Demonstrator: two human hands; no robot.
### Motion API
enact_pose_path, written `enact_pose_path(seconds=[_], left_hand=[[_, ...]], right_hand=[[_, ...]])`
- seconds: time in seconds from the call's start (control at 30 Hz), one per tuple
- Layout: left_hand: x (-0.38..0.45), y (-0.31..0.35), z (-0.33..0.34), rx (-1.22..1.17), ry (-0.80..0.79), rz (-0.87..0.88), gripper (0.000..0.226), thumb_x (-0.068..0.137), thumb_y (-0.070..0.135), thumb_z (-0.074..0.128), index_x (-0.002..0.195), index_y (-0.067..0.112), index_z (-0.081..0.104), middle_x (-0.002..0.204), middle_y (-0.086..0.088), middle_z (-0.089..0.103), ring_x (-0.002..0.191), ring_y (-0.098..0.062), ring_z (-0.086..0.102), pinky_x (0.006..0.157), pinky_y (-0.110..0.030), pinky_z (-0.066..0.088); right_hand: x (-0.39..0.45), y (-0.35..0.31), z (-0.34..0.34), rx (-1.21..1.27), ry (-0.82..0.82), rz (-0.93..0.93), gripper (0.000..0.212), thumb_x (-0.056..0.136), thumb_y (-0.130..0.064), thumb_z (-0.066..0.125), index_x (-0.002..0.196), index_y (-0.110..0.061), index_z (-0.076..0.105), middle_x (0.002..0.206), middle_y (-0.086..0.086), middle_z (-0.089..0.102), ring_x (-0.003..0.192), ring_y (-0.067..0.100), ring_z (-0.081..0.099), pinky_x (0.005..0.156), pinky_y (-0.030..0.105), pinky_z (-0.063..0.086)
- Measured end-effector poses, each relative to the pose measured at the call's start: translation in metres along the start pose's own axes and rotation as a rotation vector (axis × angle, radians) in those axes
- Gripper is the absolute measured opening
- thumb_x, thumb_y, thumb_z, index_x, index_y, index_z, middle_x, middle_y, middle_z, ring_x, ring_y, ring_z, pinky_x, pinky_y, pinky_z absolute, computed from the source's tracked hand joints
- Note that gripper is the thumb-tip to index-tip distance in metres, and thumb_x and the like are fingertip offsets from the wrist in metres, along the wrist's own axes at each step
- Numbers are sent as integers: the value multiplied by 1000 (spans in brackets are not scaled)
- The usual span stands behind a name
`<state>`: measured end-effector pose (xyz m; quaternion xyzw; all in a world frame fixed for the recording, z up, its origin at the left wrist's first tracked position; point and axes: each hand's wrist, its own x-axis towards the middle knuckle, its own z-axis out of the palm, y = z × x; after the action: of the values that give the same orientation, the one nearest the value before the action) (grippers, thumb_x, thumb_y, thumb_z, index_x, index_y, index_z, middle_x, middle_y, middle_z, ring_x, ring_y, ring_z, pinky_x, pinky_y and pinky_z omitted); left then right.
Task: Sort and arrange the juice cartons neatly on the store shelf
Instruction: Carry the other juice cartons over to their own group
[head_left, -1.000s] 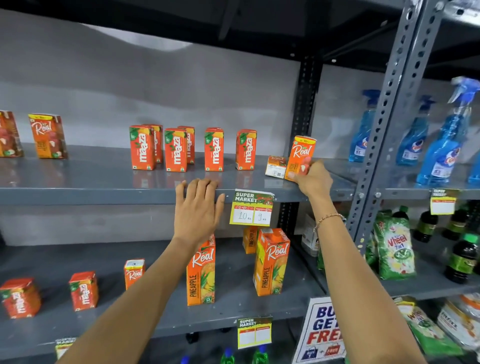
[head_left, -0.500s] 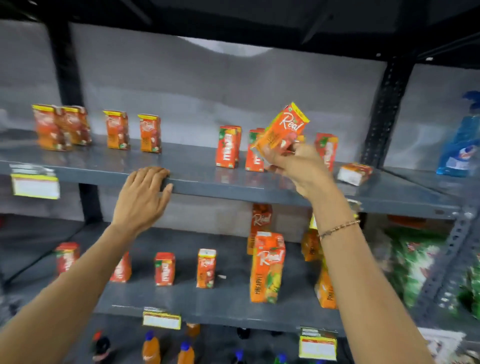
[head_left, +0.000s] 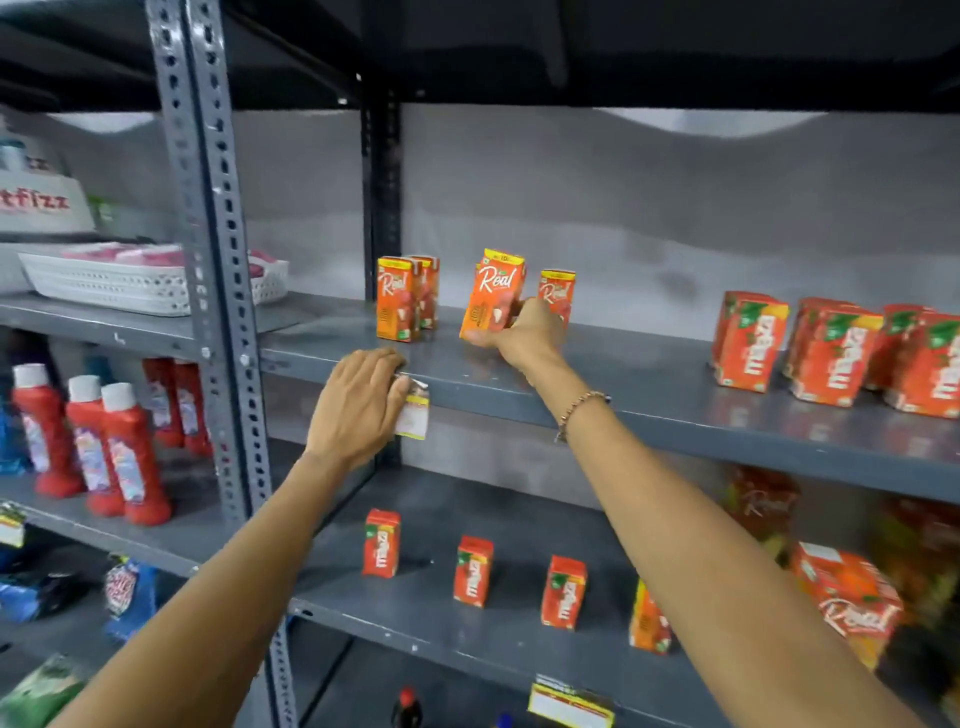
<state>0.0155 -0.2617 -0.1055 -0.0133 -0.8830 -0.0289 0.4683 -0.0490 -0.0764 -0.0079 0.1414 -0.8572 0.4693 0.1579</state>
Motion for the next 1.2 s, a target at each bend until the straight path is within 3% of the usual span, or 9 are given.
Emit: enact_pose_path(seconds=[0.1,0.27,0.47,0.6,0.73,0.83,0.97,1.1,1.2], left_hand=[[-1,0,12,3,41,0,41,96,32,33,108,4,60,109,-11,63,96,-30,55,91,-35,33],[-1,3,19,-22,127,-6,39,97,33,31,102,4,58,104,-12,61,91,-26,48,88,-36,32],[2,12,15,-83,154,-60,44,97,34,26,101,6,59,98,-10,63,87,-29,55,90,-35,33],[-3,31,19,-32,147,-67,44,97,34,26,110,10,61,108,-6,65,104,-25,58,110,-41,23],[-7,73,25,1,131,-48,42,98,34,27,109,12,62,111,-4,63,109,-23,56,113,-43,17],[-3,122,31,-60,117,19,43,98,34,28,110,12,62,112,-4,64,108,-24,57,111,-41,22],[2,201,40,-154,145,86,42,99,32,28,108,13,65,111,-3,66,104,-25,59,107,-41,30],[4,281,46,-230,163,87,53,101,33,18,105,14,68,108,-2,68,101,-23,61,106,-42,33],[3,336,53,-237,168,152,46,99,32,25,106,14,67,108,-1,67,102,-22,60,105,-44,32]], right_hand=[[7,-7,21,-128,37,-45,68,65,-37,84,118,-7,54,120,8,66,112,26,61,81,30,47],[11,-7,33,-308,22,-83,74,69,-37,81,127,-7,45,126,10,62,118,27,58,95,36,47],[10,-1,20,-175,-99,-22,65,74,-32,78,125,-9,46,129,8,60,118,25,58,88,32,46],[-6,16,-2,-31,-80,-26,62,79,-23,75,131,-9,45,125,8,61,115,24,59,89,31,46],[-33,49,-58,87,62,-86,28,79,-14,71,106,-11,67,89,2,68,90,17,66,82,29,51],[-51,76,-117,142,224,-136,12,79,-8,67,90,-11,69,80,4,69,77,17,66,81,34,55],[-72,113,-203,226,377,-100,15,83,-1,61,81,-16,63,75,7,68,66,14,65,68,26,53],[-92,160,-275,196,459,-8,9,84,-3,63,86,-11,64,75,9,68,59,6,65,64,20,53],[-100,193,-326,177,596,83,14,79,-4,67,75,-17,66,71,6,68,59,9,65,75,32,57]])
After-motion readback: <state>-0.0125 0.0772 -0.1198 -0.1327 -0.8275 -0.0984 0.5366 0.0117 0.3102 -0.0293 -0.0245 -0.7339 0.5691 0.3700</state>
